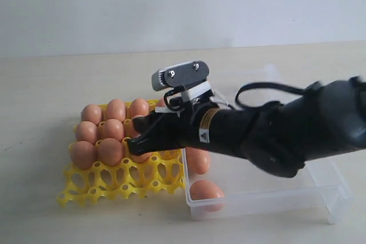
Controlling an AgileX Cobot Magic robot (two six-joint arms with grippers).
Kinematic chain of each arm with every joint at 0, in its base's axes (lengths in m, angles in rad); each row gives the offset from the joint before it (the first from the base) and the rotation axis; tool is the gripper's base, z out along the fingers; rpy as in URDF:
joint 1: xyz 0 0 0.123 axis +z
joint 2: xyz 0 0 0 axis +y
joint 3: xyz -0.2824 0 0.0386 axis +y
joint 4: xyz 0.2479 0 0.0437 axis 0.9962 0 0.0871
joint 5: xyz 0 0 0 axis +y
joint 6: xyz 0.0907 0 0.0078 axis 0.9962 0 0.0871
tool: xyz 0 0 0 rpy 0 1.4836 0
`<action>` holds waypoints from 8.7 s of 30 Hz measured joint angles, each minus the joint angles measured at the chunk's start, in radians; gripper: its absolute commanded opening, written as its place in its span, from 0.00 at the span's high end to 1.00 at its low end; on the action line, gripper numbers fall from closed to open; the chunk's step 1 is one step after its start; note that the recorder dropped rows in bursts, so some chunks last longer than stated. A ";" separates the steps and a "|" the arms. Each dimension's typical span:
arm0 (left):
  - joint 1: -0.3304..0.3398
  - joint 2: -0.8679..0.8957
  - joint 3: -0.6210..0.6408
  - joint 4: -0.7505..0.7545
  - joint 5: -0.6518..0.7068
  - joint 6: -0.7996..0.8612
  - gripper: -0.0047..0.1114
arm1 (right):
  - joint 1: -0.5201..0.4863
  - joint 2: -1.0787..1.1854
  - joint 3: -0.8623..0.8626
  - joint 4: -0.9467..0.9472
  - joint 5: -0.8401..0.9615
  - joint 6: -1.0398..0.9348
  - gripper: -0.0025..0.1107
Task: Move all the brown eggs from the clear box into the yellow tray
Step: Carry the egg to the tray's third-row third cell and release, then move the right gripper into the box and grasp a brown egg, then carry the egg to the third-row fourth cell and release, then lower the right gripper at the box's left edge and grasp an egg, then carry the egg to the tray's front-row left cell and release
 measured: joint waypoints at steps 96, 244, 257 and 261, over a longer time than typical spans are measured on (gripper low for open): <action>0.000 0.000 0.000 0.000 0.000 0.000 0.96 | -0.031 0.086 0.081 0.067 -0.189 -0.421 0.45; 0.000 0.000 0.000 0.000 0.000 0.000 0.96 | -0.016 -0.135 -0.024 -0.178 -0.247 -0.044 0.98; 0.000 0.000 0.000 0.000 0.000 0.000 0.96 | 0.039 0.172 -0.052 -0.382 -0.536 0.228 0.98; 0.000 0.000 0.000 0.000 0.000 0.000 0.96 | 0.039 0.224 -0.103 -0.418 -0.547 0.289 0.98</action>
